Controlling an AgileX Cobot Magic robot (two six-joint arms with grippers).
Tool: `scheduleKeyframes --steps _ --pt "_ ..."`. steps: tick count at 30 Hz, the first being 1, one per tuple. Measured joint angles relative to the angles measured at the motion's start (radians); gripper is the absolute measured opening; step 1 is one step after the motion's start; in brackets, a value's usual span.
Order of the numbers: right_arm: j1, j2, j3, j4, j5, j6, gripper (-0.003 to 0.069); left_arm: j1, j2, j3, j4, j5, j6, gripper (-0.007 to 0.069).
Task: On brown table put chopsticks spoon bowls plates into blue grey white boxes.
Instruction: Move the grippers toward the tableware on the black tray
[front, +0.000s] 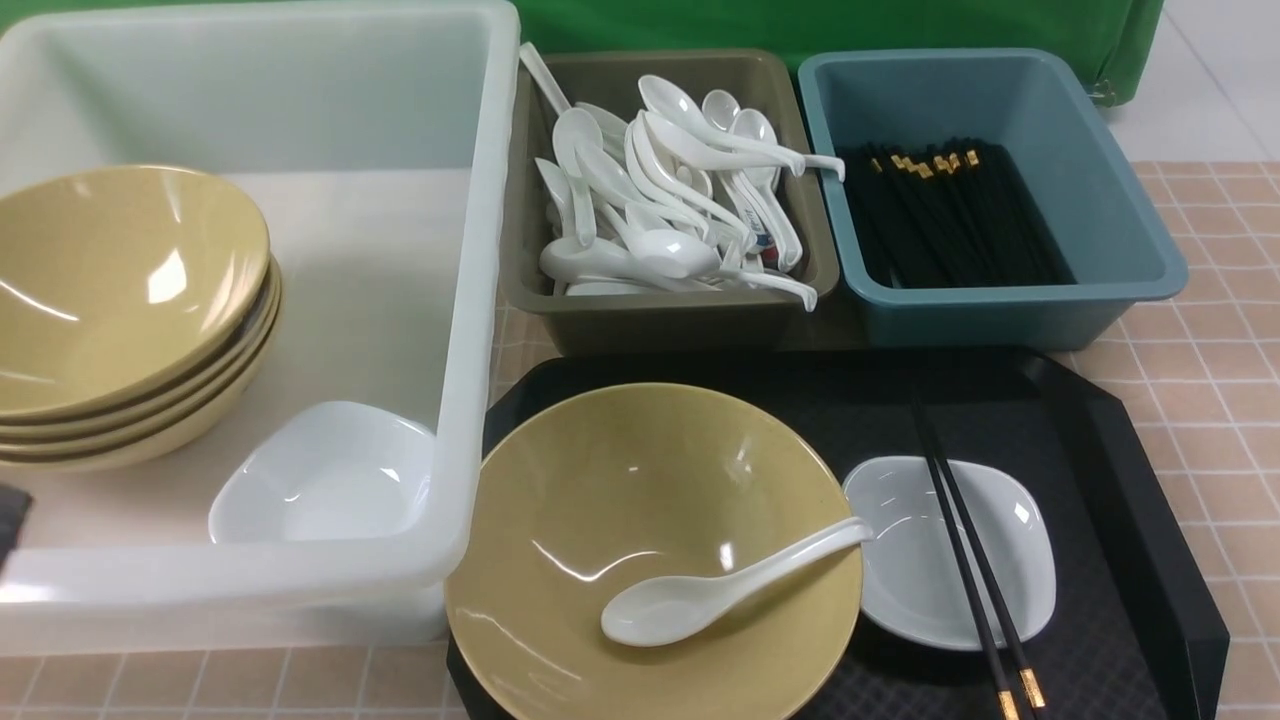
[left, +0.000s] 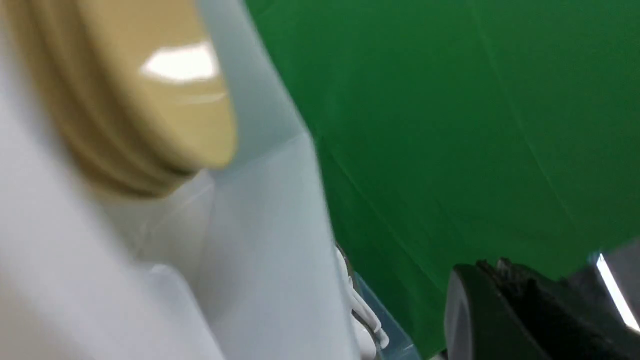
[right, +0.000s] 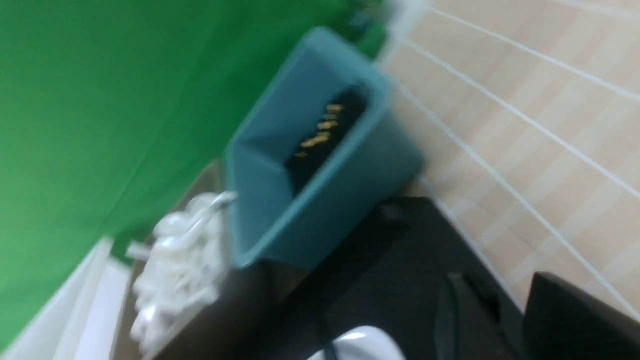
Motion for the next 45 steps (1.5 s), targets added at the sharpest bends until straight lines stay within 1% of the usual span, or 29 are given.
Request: scheduleKeyframes --steps 1,2,4,5,7,8,10,11,12,13,16,19,20,21,23,27,29,31,32,33,34,35,36,37,38,40,41,45 --pt "0.039 0.051 -0.072 0.001 0.043 -0.109 0.0148 0.000 0.051 -0.086 0.096 0.076 0.059 0.0004" --pt "0.080 0.118 -0.147 0.001 0.078 -0.209 0.0109 0.000 0.108 -0.148 0.163 0.138 0.084 0.0004" --pt "0.139 0.248 -0.264 0.001 0.163 -0.360 0.0050 0.000 0.238 -0.259 0.290 0.263 0.107 0.0004" --pt "0.175 0.345 -0.344 0.001 0.213 -0.457 0.0041 0.000 0.332 -0.334 0.375 0.354 0.114 0.0004" --pt "0.217 0.476 -0.463 0.001 0.320 -0.576 0.0038 -0.005 0.465 -0.441 0.494 0.489 0.120 0.0004" --pt "0.242 0.571 -0.524 0.001 0.398 -0.653 0.0038 -0.018 0.543 -0.505 0.567 0.571 0.121 0.0004" --pt "0.271 0.687 -0.620 0.001 0.501 -0.746 0.0038 -0.050 0.642 -0.586 0.653 0.666 0.122 0.0004" --pt "0.273 0.715 -0.629 0.001 0.524 -0.767 0.0038 -0.055 0.652 -0.593 0.672 0.686 0.122 0.0004" --pt "0.287 0.817 -0.692 0.001 0.599 -0.844 0.0038 -0.093 0.717 -0.642 0.730 0.747 0.122 0.0004" --pt "0.292 0.877 -0.725 0.001 0.644 -0.881 0.0038 -0.126 0.760 -0.670 0.760 0.778 0.122 0.0004" --pt "0.301 1.049 -0.806 0.001 0.742 -0.945 0.0038 -0.246 0.877 -0.733 0.802 0.825 0.131 0.0004" --pt "0.339 1.197 -0.854 -0.003 0.777 -0.957 0.0038 -0.384 0.979 -0.779 0.804 0.828 0.161 0.0004" --pt "0.347 1.206 -0.859 -0.003 0.777 -0.957 0.0038 -0.393 0.985 -0.783 0.804 0.827 0.161 0.0004" --pt "0.381 1.274 -0.871 -0.003 0.771 -0.946 0.0038 -0.457 1.026 -0.801 0.805 0.820 0.172 0.0004" --pt "0.432 1.343 -0.884 -0.002 0.729 -0.916 0.0041 -0.549 1.085 -0.829 0.805 0.800 0.174 0.0004" --pt "0.462 1.434 -0.907 0.003 0.656 -0.844 0.0065 -0.661 1.158 -0.864 0.808 0.782 0.174 0.0004" --pt "0.462 1.470 -0.915 0.001 0.620 -0.811 0.0124 -0.697 1.181 -0.871 0.808 0.775 0.174 0.0004" --pt "0.461 1.489 -0.916 0.000 0.602 -0.784 0.0188 -0.706 1.192 -0.871 0.808 0.773 0.174 0.0004" --pt "0.461 1.499 -0.916 0.000 0.590 -0.768 0.0248 -0.707 1.195 -0.871 0.808 0.772 0.175 0.0004" --pt "0.461 1.500 -0.916 0.000 0.587 -0.764 0.0258 -0.707 1.195 -0.871 0.809 0.770 0.175 0.0004" --pt "0.461 1.511 -0.916 0.000 0.566 -0.746 0.0336 -0.707 1.196 -0.871 0.813 0.768 0.177 0.0004" --pt "0.461 1.520 -0.916 0.000 0.547 -0.732 0.0391 -0.707 1.196 -0.871 0.817 0.767 0.177 0.0004" --pt "0.461 1.526 -0.916 0.000 0.535 -0.732 0.0423 -0.708 1.196 -0.872 0.819 0.765 0.177 0.0004" --pt "0.461 1.543 -0.916 0.000 0.511 -0.713 0.0489 -0.708 1.196 -0.872 0.825 0.763 0.177 0.0004" --pt "0.461 1.562 -0.916 0.000 0.496 -0.703 0.0536 -0.708 1.196 -0.872 0.827 0.761 0.177 0.0004" --pt "0.461 1.595 -0.917 -0.001 0.485 -0.691 0.0578 -0.708 1.195 -0.872 0.828 0.761 0.177 0.0004" --pt "0.461 1.611 -0.917 -0.002 0.482 -0.683 0.0588 -0.708 1.195 -0.872 0.828 0.760 0.177 0.0004" --pt "0.461 1.670 -0.917 -0.002 0.475 -0.674 0.0576 -0.708 1.195 -0.872 0.830 0.751 0.177 0.0004"
